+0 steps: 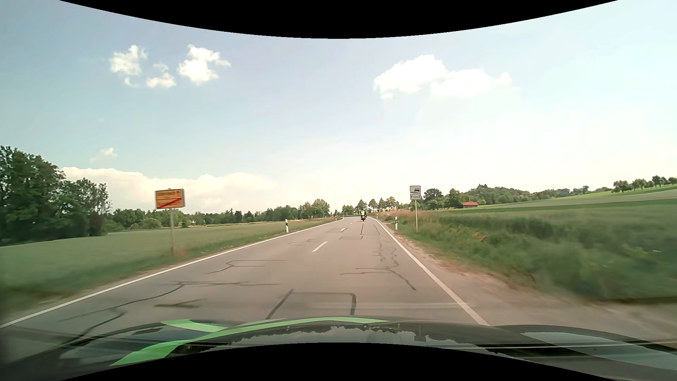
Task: Follow the waypoints while adhering to traffic rules and regulations
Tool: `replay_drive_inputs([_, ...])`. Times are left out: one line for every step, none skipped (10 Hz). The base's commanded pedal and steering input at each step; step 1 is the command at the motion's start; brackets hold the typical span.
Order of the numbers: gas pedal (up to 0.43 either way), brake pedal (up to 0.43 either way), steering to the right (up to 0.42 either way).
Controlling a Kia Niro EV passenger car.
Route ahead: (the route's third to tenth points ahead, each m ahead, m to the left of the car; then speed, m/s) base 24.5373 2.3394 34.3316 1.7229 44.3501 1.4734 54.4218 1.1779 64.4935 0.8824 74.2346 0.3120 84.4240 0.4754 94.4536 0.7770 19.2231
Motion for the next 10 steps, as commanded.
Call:
replay_drive_inputs([0.311,0.000,0.007])
replay_drive_inputs([0.299,0.000,0.006])
replay_drive_inputs([0.299,0.000,0.005])
replay_drive_inputs([0.299,0.000,0.005])
replay_drive_inputs([0.299,0.000,0.005])
replay_drive_inputs([0.299,0.000,0.005])
replay_drive_inputs([0.299,0.000,0.005])
replay_drive_inputs([0.311,0.000,0.006])
replay_drive_inputs([0.311,0.000,0.006])
replay_drive_inputs([0.311,0.000,0.005])
